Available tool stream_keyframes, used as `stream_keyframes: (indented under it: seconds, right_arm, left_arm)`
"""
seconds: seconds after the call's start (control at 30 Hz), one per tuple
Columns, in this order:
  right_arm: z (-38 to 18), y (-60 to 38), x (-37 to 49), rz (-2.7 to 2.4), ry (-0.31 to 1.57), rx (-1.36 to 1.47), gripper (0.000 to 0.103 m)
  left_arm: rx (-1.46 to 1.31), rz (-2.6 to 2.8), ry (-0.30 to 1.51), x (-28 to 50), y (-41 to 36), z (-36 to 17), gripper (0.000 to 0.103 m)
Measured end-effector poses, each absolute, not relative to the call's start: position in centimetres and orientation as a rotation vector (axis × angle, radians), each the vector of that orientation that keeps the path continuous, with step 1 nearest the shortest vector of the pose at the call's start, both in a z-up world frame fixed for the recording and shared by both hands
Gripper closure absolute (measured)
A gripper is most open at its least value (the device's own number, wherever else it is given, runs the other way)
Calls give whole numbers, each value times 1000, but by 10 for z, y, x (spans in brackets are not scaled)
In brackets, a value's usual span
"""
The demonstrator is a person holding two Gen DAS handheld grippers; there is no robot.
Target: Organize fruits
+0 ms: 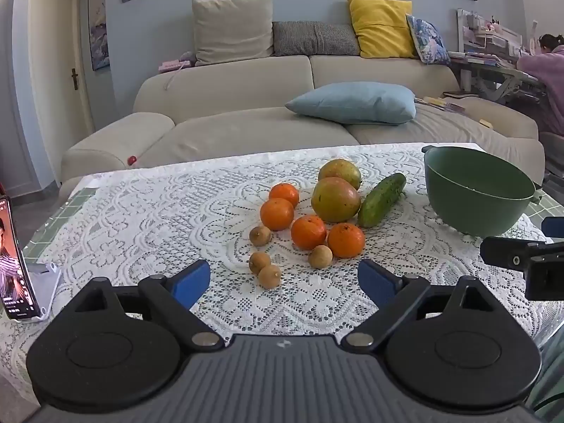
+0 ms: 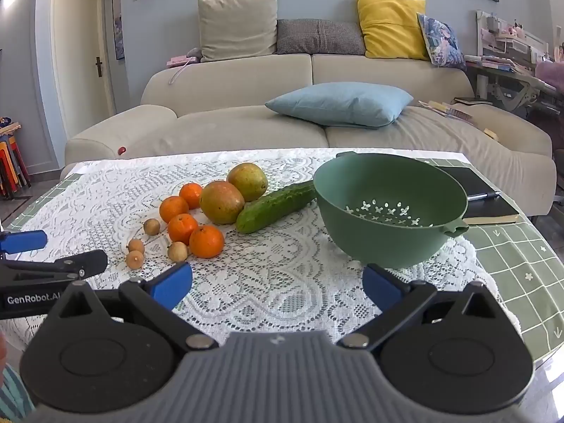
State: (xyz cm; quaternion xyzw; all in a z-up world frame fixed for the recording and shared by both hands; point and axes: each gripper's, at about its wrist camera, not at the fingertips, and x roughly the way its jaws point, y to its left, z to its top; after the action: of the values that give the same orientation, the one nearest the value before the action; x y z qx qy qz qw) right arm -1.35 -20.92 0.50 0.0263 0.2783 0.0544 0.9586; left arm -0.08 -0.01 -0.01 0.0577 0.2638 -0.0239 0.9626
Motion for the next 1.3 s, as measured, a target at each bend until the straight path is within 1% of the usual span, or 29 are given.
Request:
stream_keyframes:
  seconds: [0.27, 1.3]
  right_arm:
    - [6, -210, -14, 108, 565, 58, 4]
    - [4, -203, -14, 124, 578, 49, 4]
  left_arm:
    - [82, -47, 573, 8, 10, 0, 0]
    - [80, -33, 564, -1, 9, -3, 0]
